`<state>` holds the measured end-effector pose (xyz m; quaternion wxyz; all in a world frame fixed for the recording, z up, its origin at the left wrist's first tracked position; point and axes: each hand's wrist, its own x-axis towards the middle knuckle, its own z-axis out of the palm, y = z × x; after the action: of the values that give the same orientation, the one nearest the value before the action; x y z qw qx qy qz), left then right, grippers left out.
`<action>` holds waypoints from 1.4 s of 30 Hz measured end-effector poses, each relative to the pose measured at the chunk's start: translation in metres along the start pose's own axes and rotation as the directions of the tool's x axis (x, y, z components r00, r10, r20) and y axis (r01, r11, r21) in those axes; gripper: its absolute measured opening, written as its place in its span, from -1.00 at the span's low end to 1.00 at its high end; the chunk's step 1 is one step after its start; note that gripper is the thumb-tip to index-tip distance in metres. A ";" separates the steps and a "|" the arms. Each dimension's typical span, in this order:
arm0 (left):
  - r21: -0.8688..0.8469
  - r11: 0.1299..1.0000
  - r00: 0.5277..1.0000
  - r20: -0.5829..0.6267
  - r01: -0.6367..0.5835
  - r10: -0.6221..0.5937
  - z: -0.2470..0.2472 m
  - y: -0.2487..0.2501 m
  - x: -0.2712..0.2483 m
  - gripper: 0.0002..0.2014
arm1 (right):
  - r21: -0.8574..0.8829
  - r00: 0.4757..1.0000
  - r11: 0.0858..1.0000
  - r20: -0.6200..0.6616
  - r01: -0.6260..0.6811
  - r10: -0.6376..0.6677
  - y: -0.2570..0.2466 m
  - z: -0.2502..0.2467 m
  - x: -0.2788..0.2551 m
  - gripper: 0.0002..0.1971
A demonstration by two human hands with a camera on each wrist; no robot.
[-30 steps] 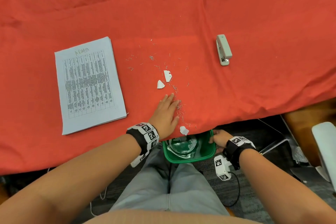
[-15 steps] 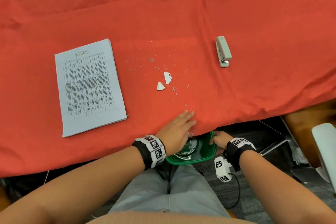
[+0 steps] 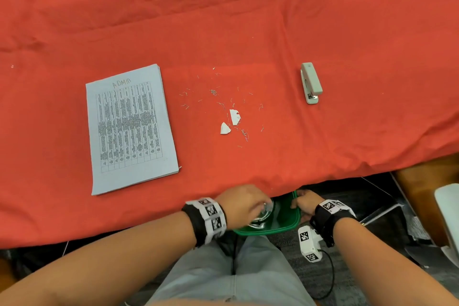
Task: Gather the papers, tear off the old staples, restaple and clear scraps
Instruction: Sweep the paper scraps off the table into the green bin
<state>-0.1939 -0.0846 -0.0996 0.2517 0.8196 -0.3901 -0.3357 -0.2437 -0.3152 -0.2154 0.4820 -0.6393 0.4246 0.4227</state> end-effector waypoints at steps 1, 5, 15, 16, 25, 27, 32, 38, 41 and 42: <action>-0.016 0.999 0.993 -0.110 0.032 -0.034 -0.013 -0.006 0.005 -0.70 | -0.014 1.000 1.000 -0.001 -0.002 0.002 -0.001 -0.001 0.001 -0.74; -0.008 0.974 0.888 -0.409 0.226 -0.210 -0.061 -0.052 0.040 -0.62 | -0.012 1.000 1.000 -0.017 -0.016 0.016 -0.001 -0.003 0.003 -0.74; 0.196 0.938 0.957 -0.115 0.285 -0.267 -0.071 -0.074 0.064 -0.25 | -0.094 0.999 0.995 -0.024 -0.027 0.025 -0.004 -0.002 0.005 -0.71; 0.192 0.948 0.967 -0.080 0.254 -0.242 -0.063 -0.068 0.057 -0.25 | -0.097 0.999 0.995 -0.030 -0.025 0.022 -0.005 -0.002 0.003 -0.72; 0.094 0.970 0.958 -0.202 0.224 -0.202 -0.086 -0.070 0.034 -0.44 | -0.139 0.997 0.989 -0.070 -0.048 0.039 -0.014 -0.003 0.000 -0.68; 0.048 0.915 0.870 -0.332 0.401 -0.364 -0.116 -0.104 0.042 -0.38 | -0.125 0.996 0.990 -0.069 -0.058 0.050 -0.013 -0.004 0.004 -0.60; -0.013 0.727 0.667 -0.385 0.687 -0.638 -0.152 -0.167 0.048 -0.20 | -0.076 0.996 0.994 -0.058 -0.075 0.071 -0.004 -0.007 0.019 -0.50; 0.155 0.832 0.838 -0.238 0.532 -0.491 -0.120 -0.136 0.054 -0.14 | -0.044 0.997 0.997 -0.039 -0.070 0.069 0.015 -0.010 0.045 -0.46; 0.180 0.930 0.947 -0.044 0.320 -0.317 -0.084 -0.095 0.045 -0.14 | -0.052 0.997 0.996 -0.033 -0.075 0.073 0.011 -0.009 0.035 -0.55; 0.196 0.947 0.964 0.031 0.254 -0.265 -0.075 -0.083 0.040 -0.15 | -0.058 0.997 0.996 -0.037 -0.072 0.070 0.009 -0.008 0.030 -0.59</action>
<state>-0.0802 -0.0586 -0.1216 0.1148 0.8741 -0.3163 -0.3504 -0.2427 -0.3287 -0.2445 0.4402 -0.6451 0.4426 0.4407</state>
